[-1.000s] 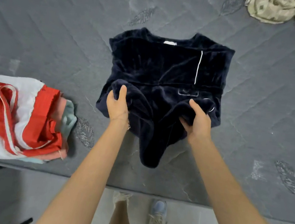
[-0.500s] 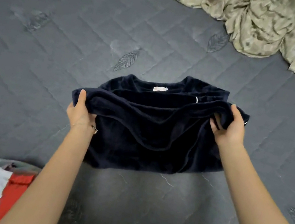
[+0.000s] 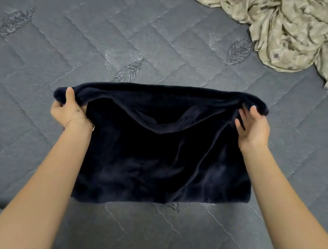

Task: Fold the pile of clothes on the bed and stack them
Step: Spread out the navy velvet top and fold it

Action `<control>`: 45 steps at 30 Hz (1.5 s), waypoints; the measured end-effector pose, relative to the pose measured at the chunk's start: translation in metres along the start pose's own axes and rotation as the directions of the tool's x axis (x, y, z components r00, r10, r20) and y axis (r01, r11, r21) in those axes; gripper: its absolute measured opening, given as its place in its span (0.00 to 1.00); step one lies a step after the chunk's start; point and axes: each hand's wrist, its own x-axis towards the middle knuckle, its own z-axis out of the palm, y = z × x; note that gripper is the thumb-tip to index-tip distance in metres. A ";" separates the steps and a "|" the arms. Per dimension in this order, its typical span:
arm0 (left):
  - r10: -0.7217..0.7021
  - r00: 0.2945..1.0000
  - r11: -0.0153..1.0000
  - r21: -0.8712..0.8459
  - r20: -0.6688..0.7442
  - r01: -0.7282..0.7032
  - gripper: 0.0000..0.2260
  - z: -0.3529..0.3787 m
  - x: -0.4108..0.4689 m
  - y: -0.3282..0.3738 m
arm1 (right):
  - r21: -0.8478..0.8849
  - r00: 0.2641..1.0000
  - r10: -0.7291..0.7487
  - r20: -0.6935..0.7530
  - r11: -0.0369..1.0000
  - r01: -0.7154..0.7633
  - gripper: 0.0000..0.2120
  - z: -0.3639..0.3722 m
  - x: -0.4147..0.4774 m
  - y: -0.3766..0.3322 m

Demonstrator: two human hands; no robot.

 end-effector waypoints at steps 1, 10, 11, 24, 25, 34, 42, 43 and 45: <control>0.000 1.000 1.000 -0.027 0.020 0.000 0.04 0.002 0.005 -0.004 | -0.075 0.998 -0.059 0.026 0.995 0.061 0.13 0.002 0.000 0.002; 0.264 0.447 0.283 0.375 0.854 -0.883 0.12 -0.024 -0.026 -0.062 | -0.859 0.853 -0.153 0.499 0.044 0.510 0.23 -0.006 0.011 0.042; 0.146 0.377 0.128 0.361 0.914 -0.924 0.14 -0.027 -0.027 -0.066 | -0.866 0.859 -0.110 0.500 -0.057 0.497 0.25 -0.008 0.013 0.045; -0.137 0.182 -0.330 0.129 0.974 -0.935 0.28 -0.027 -0.074 -0.097 | -0.939 0.960 -0.274 0.049 0.315 0.138 0.45 -0.052 0.023 0.040; -0.203 0.075 -0.338 0.002 0.976 -0.941 0.29 -0.030 -0.084 -0.104 | -0.885 0.978 -0.210 0.006 0.455 0.103 0.47 -0.061 0.021 0.041; -0.317 0.388 -0.501 0.194 0.866 -0.843 0.33 -0.031 -0.078 -0.126 | -0.795 0.973 -0.151 0.177 0.560 0.232 0.11 -0.090 0.018 0.050; -0.119 0.168 -0.116 0.154 0.979 -0.981 0.21 -0.042 -0.105 -0.107 | -0.628 0.973 -0.027 0.230 0.760 0.169 0.20 -0.071 -0.018 0.038; -0.077 0.130 -0.034 0.128 0.988 -0.991 0.19 -0.050 -0.110 -0.105 | -0.603 0.969 0.002 0.246 0.783 0.151 0.21 -0.070 -0.025 0.037; -0.180 0.170 0.128 0.194 0.969 -0.973 0.17 -0.066 -0.117 -0.102 | -0.549 0.956 0.041 0.291 0.826 0.132 0.18 -0.064 -0.041 0.034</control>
